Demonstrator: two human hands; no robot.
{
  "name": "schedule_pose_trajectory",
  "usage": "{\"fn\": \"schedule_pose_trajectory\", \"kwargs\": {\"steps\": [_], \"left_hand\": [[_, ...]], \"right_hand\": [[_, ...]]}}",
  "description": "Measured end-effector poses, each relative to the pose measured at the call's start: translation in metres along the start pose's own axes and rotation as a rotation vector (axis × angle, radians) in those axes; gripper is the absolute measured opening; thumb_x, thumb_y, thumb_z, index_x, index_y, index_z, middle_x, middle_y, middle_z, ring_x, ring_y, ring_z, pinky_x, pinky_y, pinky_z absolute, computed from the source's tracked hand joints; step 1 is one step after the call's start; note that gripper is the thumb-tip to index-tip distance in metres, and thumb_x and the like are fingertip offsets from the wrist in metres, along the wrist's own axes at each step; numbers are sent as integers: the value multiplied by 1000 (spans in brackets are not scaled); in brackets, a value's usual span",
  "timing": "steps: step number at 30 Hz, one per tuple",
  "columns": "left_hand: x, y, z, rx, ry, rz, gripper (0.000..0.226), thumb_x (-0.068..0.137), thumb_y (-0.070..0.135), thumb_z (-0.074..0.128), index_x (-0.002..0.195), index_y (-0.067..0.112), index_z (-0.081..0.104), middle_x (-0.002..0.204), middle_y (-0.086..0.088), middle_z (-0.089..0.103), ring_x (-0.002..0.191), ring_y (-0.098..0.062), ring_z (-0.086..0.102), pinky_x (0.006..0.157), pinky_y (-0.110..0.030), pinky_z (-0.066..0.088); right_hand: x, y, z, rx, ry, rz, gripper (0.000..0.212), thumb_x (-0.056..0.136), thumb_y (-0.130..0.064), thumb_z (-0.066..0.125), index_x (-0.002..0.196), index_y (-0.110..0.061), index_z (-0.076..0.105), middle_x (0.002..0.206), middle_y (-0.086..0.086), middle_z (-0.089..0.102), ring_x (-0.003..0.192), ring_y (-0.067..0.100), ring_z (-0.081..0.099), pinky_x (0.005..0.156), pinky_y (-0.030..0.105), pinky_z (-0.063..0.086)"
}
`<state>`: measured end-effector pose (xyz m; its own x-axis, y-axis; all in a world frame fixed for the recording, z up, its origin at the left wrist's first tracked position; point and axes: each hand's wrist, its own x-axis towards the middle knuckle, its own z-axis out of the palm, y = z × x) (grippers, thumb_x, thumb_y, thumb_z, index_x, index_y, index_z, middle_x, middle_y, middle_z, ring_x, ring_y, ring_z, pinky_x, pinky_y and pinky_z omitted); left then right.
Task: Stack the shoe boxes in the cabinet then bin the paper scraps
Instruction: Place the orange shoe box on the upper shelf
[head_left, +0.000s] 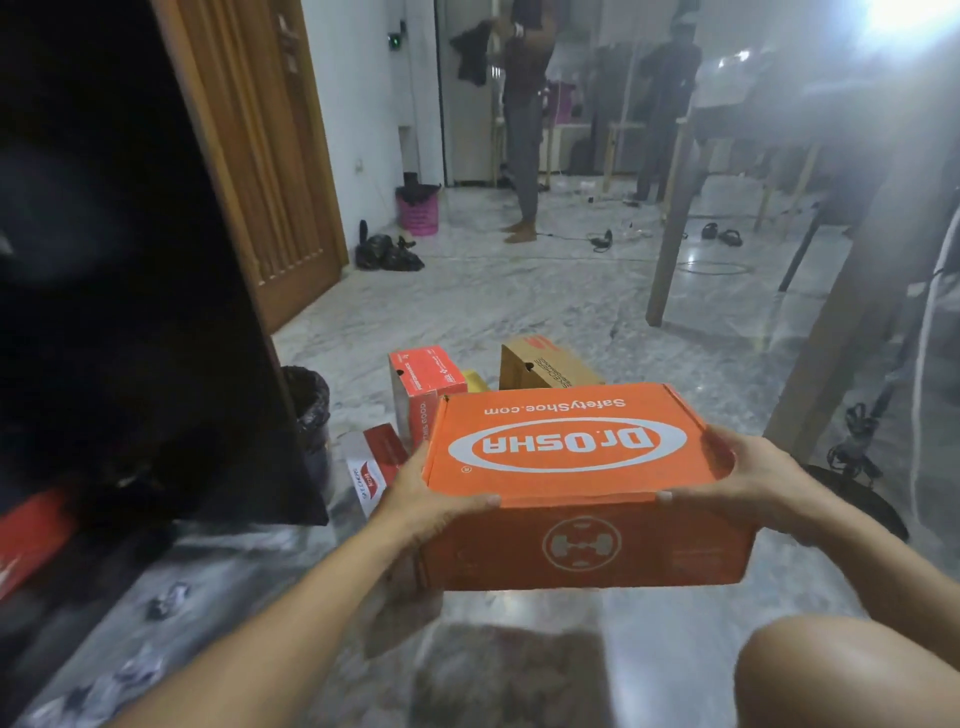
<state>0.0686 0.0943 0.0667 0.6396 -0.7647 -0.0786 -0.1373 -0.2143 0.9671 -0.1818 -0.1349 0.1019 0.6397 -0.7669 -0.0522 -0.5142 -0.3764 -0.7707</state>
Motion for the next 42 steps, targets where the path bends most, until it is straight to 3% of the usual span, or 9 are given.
{"fn": "schedule_pose_trajectory", "kwargs": {"steps": [3, 7, 14, 17, 21, 27, 31, 35, 42], "left_hand": [[-14, 21, -38, 24, 78, 18, 91, 39, 43, 95, 121, 31, 57, 108, 9, 71, 100, -11, 67, 90, -34, 55], [-38, 49, -82, 19, 191, 27, 69, 54, 23, 92, 114, 26, 60, 100, 8, 70, 90, -5, 66, 69, -17, 54], [-95, 78, -135, 83, 368, -12, 72, 49, 32, 94, 114, 29, 62, 104, 7, 72, 98, -9, 67, 88, -30, 54], [-133, 92, -156, 123, 447, -33, 68, 52, 33, 92, 113, 30, 62, 104, 9, 72, 98, -5, 66, 80, -23, 52], [-186, 112, -184, 137, 618, -60, 72, 48, 37, 91, 113, 32, 61, 103, 9, 72, 100, -9, 66, 85, -29, 52], [-267, 143, -222, 170, 863, -54, 43, 60, 21, 88, 81, 39, 56, 70, 25, 70, 75, 8, 62, 63, -16, 42], [-315, 155, -239, 161, 1053, -29, 44, 58, 19, 87, 76, 40, 53, 67, 20, 69, 78, 3, 60, 63, -20, 40], [-347, 151, -264, 140, 1228, -42, 54, 49, 24, 89, 89, 41, 56, 92, 10, 68, 90, -9, 61, 71, -28, 43], [-357, 125, -313, 66, 1513, 7, 49, 57, 6, 89, 86, 30, 57, 88, 0, 68, 79, -19, 63, 64, -31, 46]], "right_hand": [[7, -43, 6, 38, -41, -66, 54, 57, -27, 94, 98, -25, 59, 84, -10, 70, 72, 5, 69, 59, 18, 56], [15, -98, 14, 35, -76, -166, 49, 51, -31, 94, 81, -36, 55, 86, -15, 63, 74, 7, 67, 59, 30, 58], [17, -157, 33, -27, -101, -308, 113, 22, -70, 87, 124, -29, 61, 102, -3, 68, 92, 22, 67, 83, 43, 57], [9, -186, 50, -48, -142, -380, 119, 21, -75, 84, 126, -24, 61, 107, 1, 68, 97, 24, 65, 90, 42, 54], [-2, -235, 77, 5, -232, -501, 94, 30, -61, 83, 115, -26, 65, 98, 4, 68, 89, 26, 65, 79, 38, 55], [-16, -309, 128, 135, -386, -699, 130, 21, -74, 83, 137, -23, 54, 109, 2, 66, 91, 24, 67, 83, 39, 57], [-33, -364, 166, 209, -551, -809, 104, 43, -55, 88, 135, -23, 52, 93, -14, 61, 82, 14, 65, 77, 32, 56], [-53, -416, 212, 271, -749, -914, 48, 56, -37, 91, 89, -32, 56, 81, -18, 69, 71, 1, 70, 59, 15, 54], [-57, -490, 308, 303, -832, -996, 62, 57, -30, 94, 108, -15, 60, 97, -1, 71, 82, 13, 71, 70, 26, 58]]}}
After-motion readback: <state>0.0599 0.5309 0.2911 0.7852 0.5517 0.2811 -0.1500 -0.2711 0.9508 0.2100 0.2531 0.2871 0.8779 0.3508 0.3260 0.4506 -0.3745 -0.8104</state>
